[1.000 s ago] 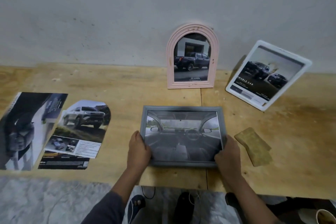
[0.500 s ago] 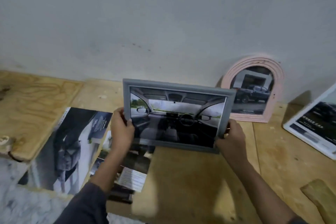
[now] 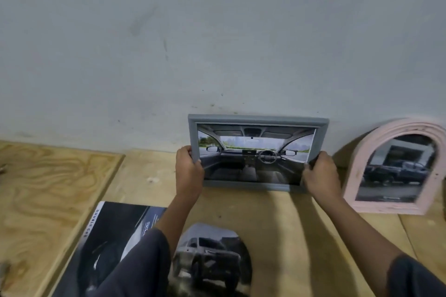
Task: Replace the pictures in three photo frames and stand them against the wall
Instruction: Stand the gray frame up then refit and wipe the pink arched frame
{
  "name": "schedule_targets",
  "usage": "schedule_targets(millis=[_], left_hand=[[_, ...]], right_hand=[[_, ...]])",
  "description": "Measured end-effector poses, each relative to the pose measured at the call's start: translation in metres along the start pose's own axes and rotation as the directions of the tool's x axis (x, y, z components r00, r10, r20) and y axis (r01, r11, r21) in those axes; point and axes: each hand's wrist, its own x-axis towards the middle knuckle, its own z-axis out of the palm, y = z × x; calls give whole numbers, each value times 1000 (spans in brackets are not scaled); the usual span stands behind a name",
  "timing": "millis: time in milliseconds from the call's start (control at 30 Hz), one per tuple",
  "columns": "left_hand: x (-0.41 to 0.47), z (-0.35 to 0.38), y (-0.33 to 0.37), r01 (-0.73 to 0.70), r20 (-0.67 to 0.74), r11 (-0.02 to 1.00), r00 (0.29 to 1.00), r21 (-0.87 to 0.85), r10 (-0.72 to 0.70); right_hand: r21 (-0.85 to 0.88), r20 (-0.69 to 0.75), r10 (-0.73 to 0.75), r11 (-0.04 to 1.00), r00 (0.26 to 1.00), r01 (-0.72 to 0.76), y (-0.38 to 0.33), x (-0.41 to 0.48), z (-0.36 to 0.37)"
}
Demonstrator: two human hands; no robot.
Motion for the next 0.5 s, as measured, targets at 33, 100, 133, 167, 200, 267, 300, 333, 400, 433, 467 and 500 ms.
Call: schedule_targets(millis=[33, 100, 133, 167, 200, 267, 300, 333, 400, 433, 467, 500], left_hand=[[2, 4, -1, 2, 7, 1000, 1000, -9, -2], [5, 9, -4, -2, 16, 1000, 1000, -15, 2], [7, 11, -5, -6, 18, 1000, 1000, -14, 6], [8, 13, -6, -10, 18, 1000, 1000, -8, 10], [9, 14, -8, -14, 18, 1000, 1000, 0, 14], [12, 16, -9, -26, 20, 1000, 999, 4, 26], [13, 16, -7, -32, 21, 999, 999, 8, 32], [13, 16, -6, -36, 16, 999, 999, 21, 36], [7, 18, 2, -41, -49, 998, 998, 47, 43], [-1, 20, 9, -48, -112, 998, 992, 34, 52], [-13, 24, 16, -71, -178, 997, 982, -3, 70], [-27, 31, 23, -124, -234, 992, 966, -38, 111]], right_hand=[[9, -2, 4, 1000, 1000, -4, 1, 1, 0], [14, -1, 9, 1000, 1000, -9, 2, 3, 1], [15, -4, 15, 1000, 1000, -15, 3, 4, 2], [21, -6, 23, 1000, 1000, -23, 3, 5, 3], [32, -9, 29, 999, 1000, -29, 3, 5, 4], [54, -15, 38, 998, 999, -37, 2, 4, 5], [64, -19, 46, 997, 999, -44, 1, 2, 6], [74, -21, 53, 996, 998, -51, 0, 0, 4], [104, -34, 46, 994, 998, -42, 1, -10, -1], [137, -42, 36, 990, 998, -30, 4, -19, -4], [182, -48, 24, 983, 999, -15, 8, -31, -10], [244, -56, 19, 970, 998, -4, 14, -47, -15]])
